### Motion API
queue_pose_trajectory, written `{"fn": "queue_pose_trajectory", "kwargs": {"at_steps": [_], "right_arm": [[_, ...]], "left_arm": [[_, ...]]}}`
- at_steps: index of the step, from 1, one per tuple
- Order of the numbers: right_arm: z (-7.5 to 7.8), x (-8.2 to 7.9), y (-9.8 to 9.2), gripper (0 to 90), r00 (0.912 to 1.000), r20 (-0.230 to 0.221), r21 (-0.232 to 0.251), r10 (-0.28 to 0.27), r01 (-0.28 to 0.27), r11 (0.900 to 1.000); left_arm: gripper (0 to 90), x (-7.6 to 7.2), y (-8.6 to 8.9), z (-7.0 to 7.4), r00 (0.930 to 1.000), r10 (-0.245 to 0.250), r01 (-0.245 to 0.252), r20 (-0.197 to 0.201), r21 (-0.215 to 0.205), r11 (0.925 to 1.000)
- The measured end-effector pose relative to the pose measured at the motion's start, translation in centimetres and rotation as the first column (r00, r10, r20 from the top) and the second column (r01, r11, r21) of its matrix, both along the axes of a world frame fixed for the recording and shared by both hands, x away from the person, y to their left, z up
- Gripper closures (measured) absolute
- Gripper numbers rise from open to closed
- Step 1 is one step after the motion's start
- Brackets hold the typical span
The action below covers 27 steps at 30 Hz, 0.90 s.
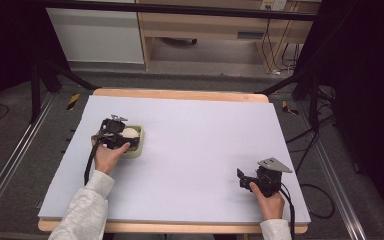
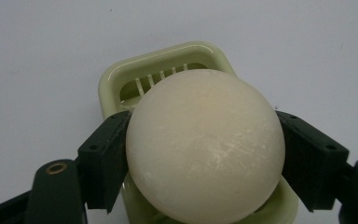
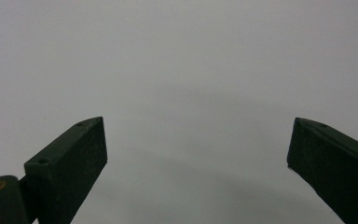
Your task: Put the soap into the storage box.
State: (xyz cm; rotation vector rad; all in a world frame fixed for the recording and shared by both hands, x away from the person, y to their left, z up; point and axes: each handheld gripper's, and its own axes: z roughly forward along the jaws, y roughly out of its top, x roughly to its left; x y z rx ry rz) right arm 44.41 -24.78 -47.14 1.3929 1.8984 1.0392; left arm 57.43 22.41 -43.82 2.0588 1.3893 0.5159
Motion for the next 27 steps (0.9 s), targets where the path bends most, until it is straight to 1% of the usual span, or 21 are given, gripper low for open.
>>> {"fn": "queue_pose_trajectory", "kwargs": {"at_steps": [2,4,6,7,9,10,11,12,14,16,17,18,20,21,22,23,24,27], "right_arm": [[0.04,-0.02,-0.01,5.2,1.0000,0.004,-0.001,0.000,0.000,1.000],[0.15,-0.08,-0.01,5.1,1.0000,0.005,0.011,-0.006,0.006,1.000],[0.00,0.12,0.04,5.3,1.0000,-0.001,0.017,-0.003,0.003,1.000],[0.00,0.17,0.09,5.4,1.0000,-0.007,0.007,0.007,-0.007,1.000],[0.13,-0.02,0.15,5.4,1.0000,0.000,0.014,0.007,-0.007,1.000],[0.20,-0.14,0.10,5.4,1.0000,0.006,0.014,0.006,-0.006,1.000],[0.17,-0.19,0.00,5.1,0.9999,0.013,0.012,0.001,-0.001,1.000],[0.14,-0.12,-0.06,5.1,1.0000,0.007,0.018,-0.002,0.002,1.000],[0.03,-0.02,-0.02,5.1,1.0000,-0.001,0.010,0.001,-0.001,1.000],[0.02,-0.11,0.10,5.2,1.0000,-0.003,0.012,0.008,-0.008,1.000],[0.00,-0.05,0.12,5.2,1.0000,0.001,0.004,0.008,-0.008,1.000],[0.05,-0.02,0.18,5.1,1.0000,-0.007,0.009,0.006,-0.006,1.000],[0.00,-0.01,0.13,5.1,1.0000,-0.001,0.006,0.007,-0.007,1.000],[-0.01,-0.05,0.12,5.1,1.0000,0.000,0.003,0.008,-0.008,1.000],[0.05,-0.11,0.16,5.1,1.0000,-0.006,0.013,0.006,-0.005,1.000],[0.00,-0.05,0.13,5.2,1.0000,0.001,0.004,0.006,-0.006,1.000],[0.00,-0.04,0.13,5.1,1.0000,0.000,0.003,0.007,-0.007,1.000],[0.07,-0.13,0.12,5.1,1.0000,-0.004,0.009,0.007,-0.007,1.000]], "left_arm": [[23.8,0.01,0.01,-0.03,1.0000,0.002,-0.002,0.000,-0.002,1.0000],[23.8,0.14,-0.04,-0.07,1.0000,0.001,-0.001,-0.003,-0.003,1.0000],[23.8,0.30,-0.27,-0.05,0.9999,-0.006,0.007,-0.013,0.010,0.9999],[23.8,0.31,-0.38,0.05,0.9999,-0.011,0.011,-0.012,0.017,0.9998],[23.7,0.04,-0.45,0.15,0.9999,-0.012,0.012,0.009,0.018,0.9998],[23.8,0.01,-0.47,0.10,0.9998,-0.018,0.018,0.003,0.016,0.9997],[23.7,0.08,-0.47,0.03,0.9999,-0.014,0.014,0.002,0.020,0.9997],[23.7,0.12,-0.46,-0.01,0.9999,-0.010,0.010,0.004,0.024,0.9997],[23.7,0.18,-0.45,-0.25,1.0000,-0.001,0.001,0.000,0.015,0.9999],[23.7,0.32,-0.41,-0.52,1.0000,-0.001,0.001,-0.009,0.026,0.9997],[23.7,0.42,-0.31,-0.54,1.0000,-0.002,0.002,-0.005,0.023,0.9997],[23.7,0.40,-0.28,-0.53,1.0000,-0.001,0.001,-0.005,0.019,0.9998],[23.7,0.25,-0.37,-0.60,1.0000,-0.005,0.005,0.003,0.027,0.9996],[23.6,0.20,-0.38,-0.57,1.0000,-0.005,0.005,0.000,0.030,0.9995],[23.6,0.19,-0.38,-0.54,1.0000,-0.006,0.007,-0.002,0.033,0.9994],[23.5,0.16,-0.38,-0.53,1.0000,-0.005,0.005,-0.001,0.036,0.9994],[23.2,0.07,-0.36,-0.47,1.0000,-0.005,0.005,0.007,0.035,0.9994],[21.4,-0.26,-0.25,-0.08,0.9998,-0.010,0.009,0.020,0.021,0.9997]]}}
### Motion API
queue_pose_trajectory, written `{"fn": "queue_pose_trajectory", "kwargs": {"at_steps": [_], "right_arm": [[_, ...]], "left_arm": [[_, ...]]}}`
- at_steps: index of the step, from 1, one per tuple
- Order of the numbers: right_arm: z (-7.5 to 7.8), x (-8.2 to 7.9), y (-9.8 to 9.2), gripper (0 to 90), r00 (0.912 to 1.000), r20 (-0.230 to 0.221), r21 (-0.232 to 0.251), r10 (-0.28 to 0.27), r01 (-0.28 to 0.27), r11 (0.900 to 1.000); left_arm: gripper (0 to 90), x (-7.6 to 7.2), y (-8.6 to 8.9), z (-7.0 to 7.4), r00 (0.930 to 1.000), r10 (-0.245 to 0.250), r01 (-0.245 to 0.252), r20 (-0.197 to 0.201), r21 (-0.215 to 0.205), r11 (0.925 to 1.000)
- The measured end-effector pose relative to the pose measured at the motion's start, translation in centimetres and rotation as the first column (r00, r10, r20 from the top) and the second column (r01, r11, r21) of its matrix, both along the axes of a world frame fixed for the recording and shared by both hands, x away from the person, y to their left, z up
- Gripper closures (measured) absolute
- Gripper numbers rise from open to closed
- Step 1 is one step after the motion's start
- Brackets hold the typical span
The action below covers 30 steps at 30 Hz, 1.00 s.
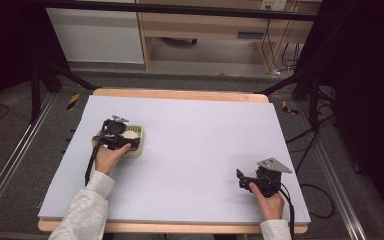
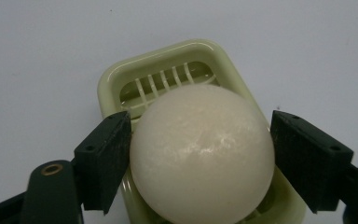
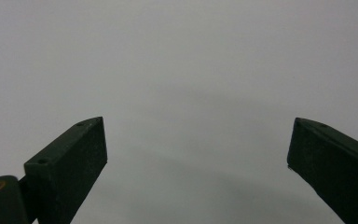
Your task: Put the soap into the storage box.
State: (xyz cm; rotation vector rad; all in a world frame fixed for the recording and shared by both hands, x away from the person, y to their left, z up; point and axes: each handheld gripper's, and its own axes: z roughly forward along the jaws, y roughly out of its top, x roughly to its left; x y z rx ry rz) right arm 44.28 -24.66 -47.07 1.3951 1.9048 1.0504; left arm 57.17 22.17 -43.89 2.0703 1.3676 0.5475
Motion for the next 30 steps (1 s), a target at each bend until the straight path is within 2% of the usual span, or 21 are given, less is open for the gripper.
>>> {"fn": "queue_pose_trajectory", "kwargs": {"at_steps": [8,11,14,17,22,25,30], "right_arm": [[0.0,0.1,-0.1,5.1,0.9999,0.006,0.000,-0.008,0.008,1.000],[0.0,0.0,-0.2,5.1,0.9999,0.006,-0.002,-0.008,0.008,1.000],[0.1,0.0,-0.2,5.1,0.9999,0.008,0.003,-0.013,0.013,1.000],[0.1,0.0,-0.2,5.1,0.9999,0.003,0.008,-0.014,0.014,1.000],[0.0,0.0,-0.2,5.0,0.9998,0.010,0.005,-0.019,0.019,1.000],[0.0,0.0,-0.2,5.0,0.9998,0.008,-0.001,-0.020,0.020,1.000],[0.0,-0.1,-0.4,5.0,0.9997,0.007,0.002,-0.023,0.023,1.000]], "left_arm": [[19.2,-1.3,0.1,1.6,0.9991,-0.013,0.015,0.041,-0.042,0.9990],[18.4,-1.8,0.1,2.0,0.9984,-0.018,0.020,0.053,-0.041,0.9990],[18.1,-2.6,0.3,2.4,0.9977,-0.028,0.030,0.062,-0.044,0.9986],[18.1,-3.5,0.5,2.7,0.9964,-0.028,0.034,0.079,-0.065,0.9973],[19.4,-5.1,1.0,2.5,0.9930,-0.040,0.049,0.111,-0.076,0.9959],[20.5,-5.9,1.3,2.3,0.9922,-0.047,0.056,0.116,-0.082,0.9950],[24.0,-7.5,1.9,1.6,0.9896,-0.042,0.055,0.137,-0.088,0.9946]]}}
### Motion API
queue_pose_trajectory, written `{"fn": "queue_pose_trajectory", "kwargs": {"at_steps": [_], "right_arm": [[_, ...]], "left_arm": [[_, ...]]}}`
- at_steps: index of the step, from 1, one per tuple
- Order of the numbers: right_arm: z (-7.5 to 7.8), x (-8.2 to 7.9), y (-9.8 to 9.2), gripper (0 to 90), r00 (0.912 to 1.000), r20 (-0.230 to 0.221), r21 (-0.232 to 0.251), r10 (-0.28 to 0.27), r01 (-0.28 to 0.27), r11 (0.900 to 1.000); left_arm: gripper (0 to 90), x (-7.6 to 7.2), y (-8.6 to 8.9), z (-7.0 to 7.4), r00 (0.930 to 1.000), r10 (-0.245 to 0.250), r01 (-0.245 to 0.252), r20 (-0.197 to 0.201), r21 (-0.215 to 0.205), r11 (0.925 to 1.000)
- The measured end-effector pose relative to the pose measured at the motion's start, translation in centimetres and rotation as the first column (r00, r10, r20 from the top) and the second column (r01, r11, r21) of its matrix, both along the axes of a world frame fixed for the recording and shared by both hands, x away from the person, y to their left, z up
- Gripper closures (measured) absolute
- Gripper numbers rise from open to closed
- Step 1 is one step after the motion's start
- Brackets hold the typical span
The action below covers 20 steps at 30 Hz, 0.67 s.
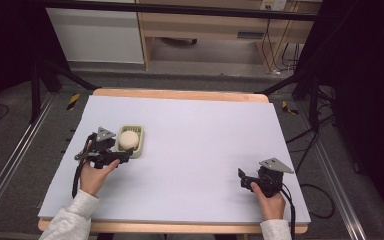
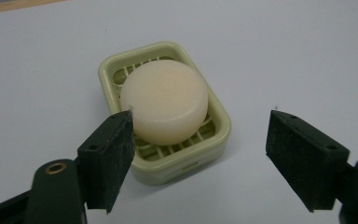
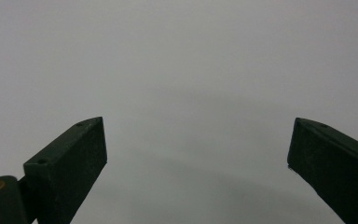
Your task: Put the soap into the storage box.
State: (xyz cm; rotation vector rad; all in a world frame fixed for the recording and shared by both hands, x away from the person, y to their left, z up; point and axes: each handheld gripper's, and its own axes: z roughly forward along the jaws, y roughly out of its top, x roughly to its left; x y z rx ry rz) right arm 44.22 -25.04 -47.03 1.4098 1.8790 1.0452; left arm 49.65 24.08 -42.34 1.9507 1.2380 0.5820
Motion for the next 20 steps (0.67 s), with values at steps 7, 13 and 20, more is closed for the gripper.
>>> {"fn": "queue_pose_trajectory", "kwargs": {"at_steps": [7,13,20], "right_arm": [[-0.1,-0.2,-0.4,5.0,1.0000,-0.005,-0.001,-0.009,0.009,1.000],[-0.1,-0.2,-0.6,5.1,0.9998,-0.011,-0.002,-0.015,0.015,1.000],[-0.2,-0.5,-1.0,5.3,0.9993,-0.016,-0.030,-0.034,0.033,0.999]], "left_arm": [[24.0,-1.6,1.4,-1.0,0.9999,0.012,-0.012,-0.005,-0.011,0.9999],[23.2,-2.4,2.9,-2.2,0.9990,0.034,-0.034,-0.028,-0.021,0.9992],[20.6,-3.7,4.7,-2.4,0.9986,0.051,-0.052,-0.017,-0.054,0.9972]]}}
